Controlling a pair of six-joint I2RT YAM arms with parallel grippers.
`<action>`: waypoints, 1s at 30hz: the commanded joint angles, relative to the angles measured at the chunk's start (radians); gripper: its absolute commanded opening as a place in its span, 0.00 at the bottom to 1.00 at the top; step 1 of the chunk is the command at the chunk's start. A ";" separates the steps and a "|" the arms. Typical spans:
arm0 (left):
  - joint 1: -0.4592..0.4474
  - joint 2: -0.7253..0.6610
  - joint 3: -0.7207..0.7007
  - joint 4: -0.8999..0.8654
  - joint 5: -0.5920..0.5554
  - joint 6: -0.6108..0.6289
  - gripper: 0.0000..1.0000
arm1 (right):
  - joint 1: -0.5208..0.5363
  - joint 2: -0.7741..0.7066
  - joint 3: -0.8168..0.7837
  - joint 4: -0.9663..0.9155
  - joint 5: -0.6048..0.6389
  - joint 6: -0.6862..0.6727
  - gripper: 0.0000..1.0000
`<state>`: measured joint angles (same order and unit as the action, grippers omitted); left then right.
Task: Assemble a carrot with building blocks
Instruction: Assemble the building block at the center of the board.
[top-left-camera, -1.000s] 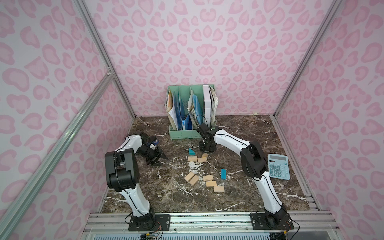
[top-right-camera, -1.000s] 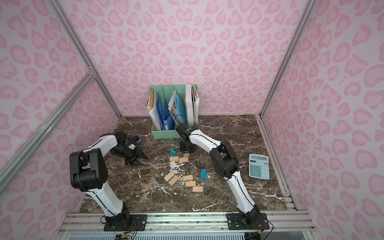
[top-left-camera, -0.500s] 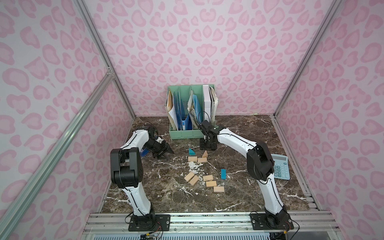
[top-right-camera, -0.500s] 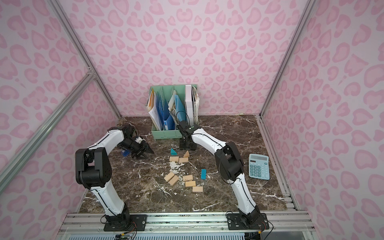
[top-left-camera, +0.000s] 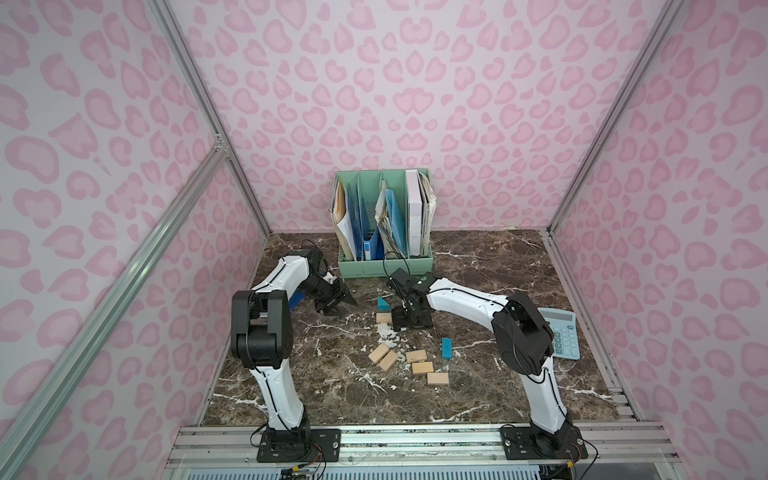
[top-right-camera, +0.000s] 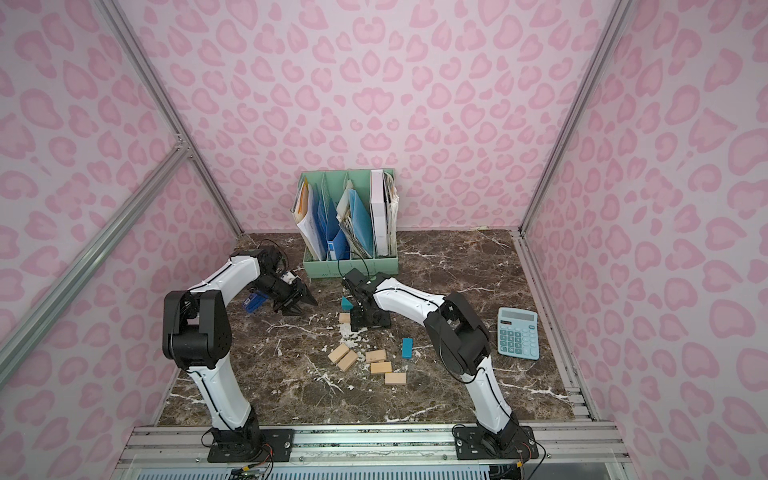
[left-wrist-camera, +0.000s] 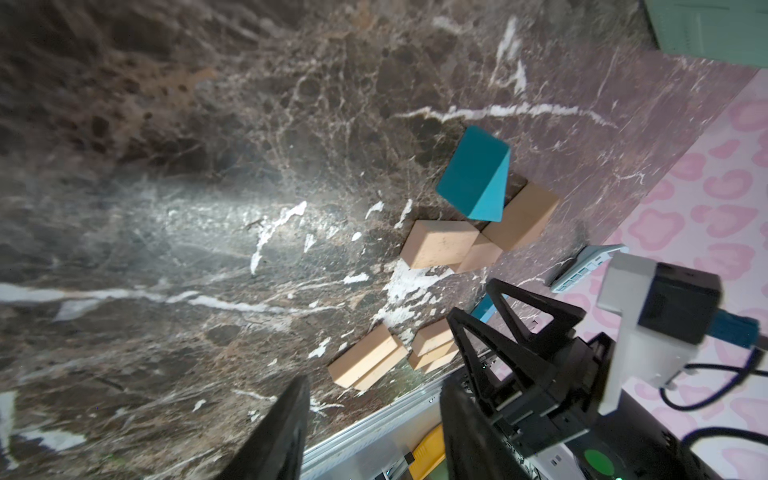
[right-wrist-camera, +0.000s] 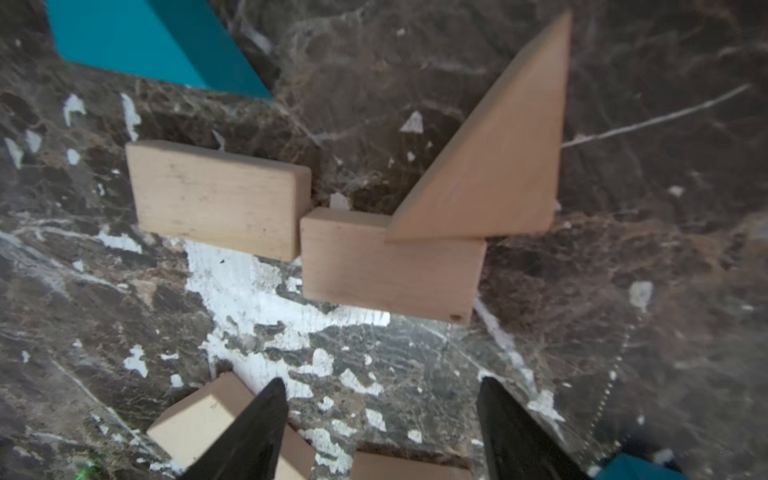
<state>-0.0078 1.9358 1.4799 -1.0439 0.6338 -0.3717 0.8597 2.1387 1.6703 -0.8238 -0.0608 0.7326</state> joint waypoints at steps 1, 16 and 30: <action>-0.007 -0.003 0.017 -0.025 0.000 -0.011 0.53 | -0.001 0.026 0.021 0.006 0.025 0.008 0.70; -0.008 -0.021 -0.001 -0.025 -0.003 -0.011 0.52 | -0.019 0.075 0.063 0.009 0.029 -0.002 0.61; -0.011 -0.024 -0.004 -0.025 -0.002 -0.012 0.52 | -0.008 0.073 0.065 0.029 -0.024 0.009 0.39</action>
<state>-0.0189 1.9194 1.4761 -1.0519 0.6331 -0.3870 0.8497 2.2105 1.7271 -0.7948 -0.0692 0.7376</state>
